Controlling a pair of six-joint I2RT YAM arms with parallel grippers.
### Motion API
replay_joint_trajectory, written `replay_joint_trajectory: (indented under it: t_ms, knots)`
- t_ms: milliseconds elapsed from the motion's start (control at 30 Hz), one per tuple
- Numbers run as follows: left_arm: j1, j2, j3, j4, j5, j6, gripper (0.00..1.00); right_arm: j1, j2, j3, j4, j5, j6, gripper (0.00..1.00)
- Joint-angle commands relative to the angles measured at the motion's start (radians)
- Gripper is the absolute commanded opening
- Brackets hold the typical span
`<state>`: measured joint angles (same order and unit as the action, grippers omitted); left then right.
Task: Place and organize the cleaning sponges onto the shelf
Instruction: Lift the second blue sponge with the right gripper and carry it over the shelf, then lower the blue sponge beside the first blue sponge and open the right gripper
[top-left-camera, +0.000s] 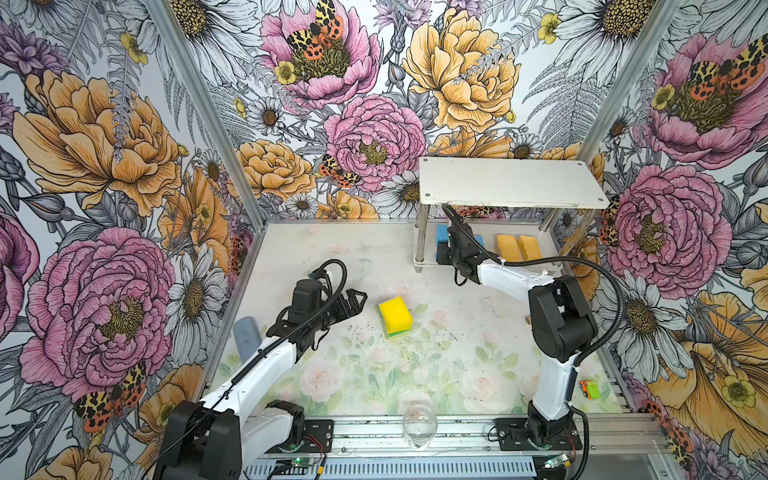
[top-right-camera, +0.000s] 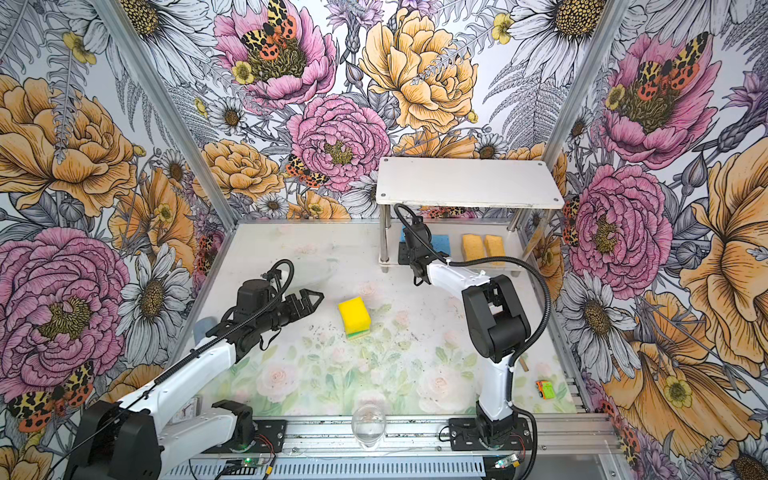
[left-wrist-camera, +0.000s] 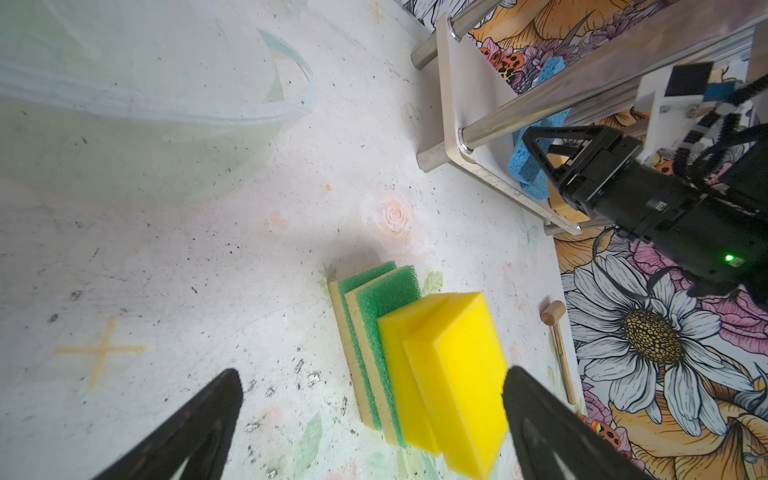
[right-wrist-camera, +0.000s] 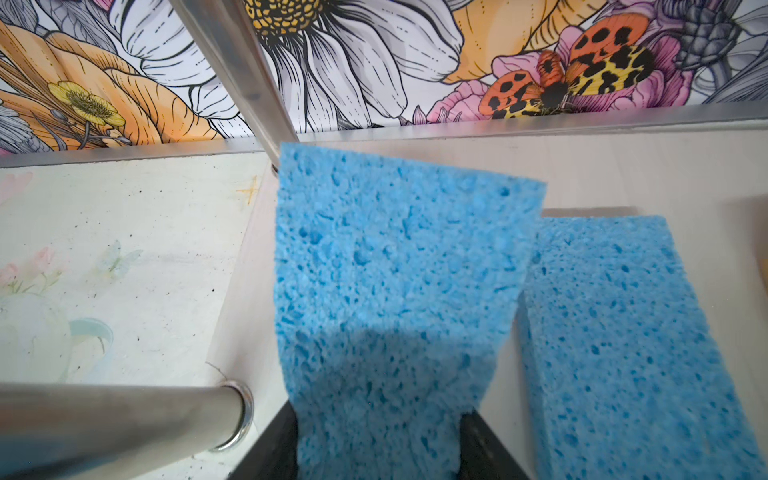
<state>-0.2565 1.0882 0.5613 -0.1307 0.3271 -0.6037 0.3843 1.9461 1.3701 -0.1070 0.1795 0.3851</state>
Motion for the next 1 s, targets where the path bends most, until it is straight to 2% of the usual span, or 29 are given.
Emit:
replay_joint_trajectory:
  t_ms: [0,333,967]
  knots:
    - [0.013,-0.007,-0.011,0.009,0.015,0.004,0.99,-0.011,0.034,0.051,0.010,0.001,-0.011,0.56]
    - [0.017,-0.010,-0.011,0.008,0.015,0.005,0.99,-0.016,0.069,0.074,-0.008,-0.011,-0.024,0.58]
    - [0.017,-0.004,-0.007,0.009,0.016,0.005,0.99,-0.021,0.113,0.095,-0.043,-0.055,-0.075,0.67]
